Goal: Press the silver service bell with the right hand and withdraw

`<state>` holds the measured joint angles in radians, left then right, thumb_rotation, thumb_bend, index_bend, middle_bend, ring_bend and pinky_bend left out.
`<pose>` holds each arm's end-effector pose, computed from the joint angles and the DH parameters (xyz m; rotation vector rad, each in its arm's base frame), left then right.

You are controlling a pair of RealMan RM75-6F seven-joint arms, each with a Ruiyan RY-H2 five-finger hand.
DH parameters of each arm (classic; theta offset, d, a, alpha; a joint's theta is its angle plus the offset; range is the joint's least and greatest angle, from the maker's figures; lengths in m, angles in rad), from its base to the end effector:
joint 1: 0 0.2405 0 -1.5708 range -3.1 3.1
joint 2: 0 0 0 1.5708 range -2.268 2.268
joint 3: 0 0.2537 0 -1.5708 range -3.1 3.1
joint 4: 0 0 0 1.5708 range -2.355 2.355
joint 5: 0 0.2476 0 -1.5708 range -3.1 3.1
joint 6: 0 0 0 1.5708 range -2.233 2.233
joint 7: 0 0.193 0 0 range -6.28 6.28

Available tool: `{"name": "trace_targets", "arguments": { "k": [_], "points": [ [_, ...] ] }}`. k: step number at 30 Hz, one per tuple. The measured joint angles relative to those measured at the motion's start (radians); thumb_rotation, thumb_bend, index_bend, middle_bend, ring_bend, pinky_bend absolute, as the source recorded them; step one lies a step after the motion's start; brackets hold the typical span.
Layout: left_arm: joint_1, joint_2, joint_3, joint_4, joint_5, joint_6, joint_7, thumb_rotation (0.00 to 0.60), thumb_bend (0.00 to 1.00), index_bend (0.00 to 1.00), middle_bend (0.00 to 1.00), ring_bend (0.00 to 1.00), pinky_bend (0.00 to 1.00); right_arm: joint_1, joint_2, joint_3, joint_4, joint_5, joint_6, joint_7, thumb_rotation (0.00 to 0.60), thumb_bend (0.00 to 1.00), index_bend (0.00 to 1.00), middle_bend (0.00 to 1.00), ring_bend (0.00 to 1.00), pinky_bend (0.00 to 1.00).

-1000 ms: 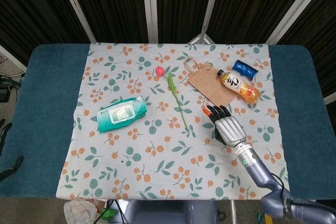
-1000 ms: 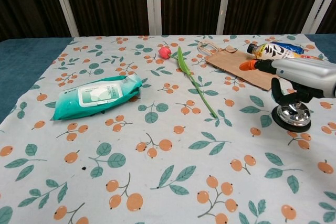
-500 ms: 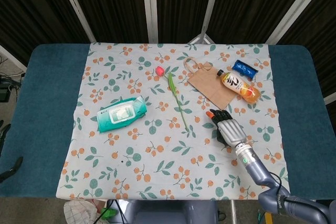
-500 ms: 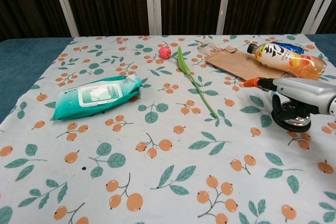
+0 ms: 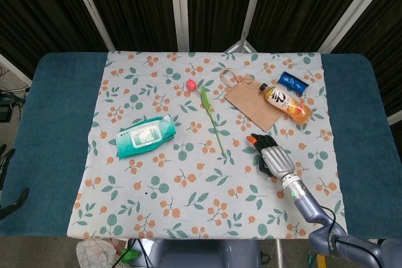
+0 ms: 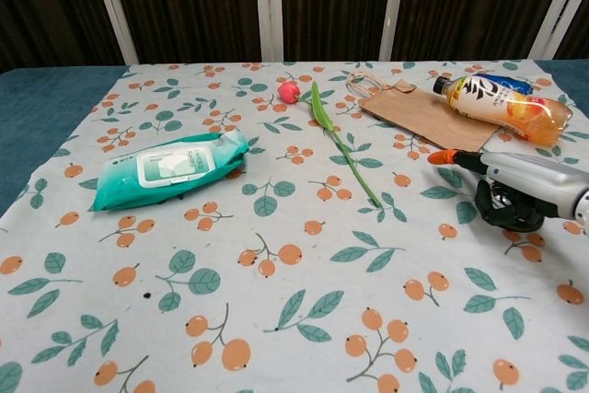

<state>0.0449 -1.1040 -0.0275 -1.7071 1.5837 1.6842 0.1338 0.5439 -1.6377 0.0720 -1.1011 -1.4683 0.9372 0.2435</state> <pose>-0.3037 0.1844 0.1451 -1.2919 -0.7802 -0.9111 -0.2596 -0.3639 -0.0912 1.8124 -1.2209 0.9416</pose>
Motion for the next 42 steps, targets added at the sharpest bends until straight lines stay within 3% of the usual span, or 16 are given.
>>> {"name": "trace_targets", "arguments": {
  "k": [7, 13, 20, 25, 29, 32, 38, 42],
  "points": [
    [0.004, 0.001, -0.001, 0.0, 0.001, 0.006, -0.002, 0.6, 0.4, 0.08, 0.0, 0.0, 0.1, 0.006, -0.003, -0.012, 0.004, -0.024, 0.017, 0.02, 0.6, 1.0, 0.03, 0.0, 0.0, 0.0],
    [0.005, 0.002, -0.005, 0.003, -0.003, 0.007, -0.004, 0.6, 0.4, 0.08, 0.0, 0.0, 0.1, 0.002, 0.058, 0.016, -0.068, -0.047, 0.119, -0.055, 0.6, 1.0, 0.03, 0.0, 0.0, 0.0],
    [0.008, 0.004, -0.005, 0.003, -0.001, 0.012, -0.011, 0.6, 0.4, 0.08, 0.0, 0.0, 0.1, -0.042, 0.247, 0.066, -0.313, -0.038, 0.244, -0.264, 0.6, 0.99, 0.03, 0.0, 0.0, 0.0],
    [0.012, 0.006, -0.001, 0.003, 0.008, 0.019, -0.016, 0.6, 0.4, 0.08, 0.0, 0.0, 0.1, -0.103, 0.394, 0.07, -0.513, -0.01, 0.302, -0.374, 0.6, 0.86, 0.03, 0.0, 0.0, 0.0],
    [0.014, 0.009, -0.001, 0.003, 0.01, 0.021, -0.026, 0.6, 0.4, 0.08, 0.0, 0.0, 0.1, -0.196, 0.5, 0.048, -0.647, 0.001, 0.397, -0.45, 0.6, 0.82, 0.03, 0.0, 0.0, 0.0],
    [0.016, 0.012, -0.001, 0.006, 0.013, 0.025, -0.037, 0.6, 0.4, 0.08, 0.0, 0.0, 0.1, -0.262, 0.533, 0.017, -0.686, -0.011, 0.471, -0.454, 0.6, 0.82, 0.03, 0.0, 0.0, 0.0],
    [0.018, 0.019, 0.002, 0.013, 0.025, 0.031, -0.055, 0.6, 0.4, 0.08, 0.0, 0.0, 0.1, -0.373, 0.548, -0.04, -0.671, -0.064, 0.609, -0.422, 0.6, 0.81, 0.03, 0.0, 0.0, 0.0],
    [0.021, 0.021, 0.005, 0.02, 0.038, 0.039, -0.063, 0.6, 0.38, 0.08, 0.0, 0.0, 0.1, -0.417, 0.542, -0.067, -0.633, -0.082, 0.648, -0.387, 0.6, 0.7, 0.03, 0.0, 0.0, 0.0]
  ]
}}
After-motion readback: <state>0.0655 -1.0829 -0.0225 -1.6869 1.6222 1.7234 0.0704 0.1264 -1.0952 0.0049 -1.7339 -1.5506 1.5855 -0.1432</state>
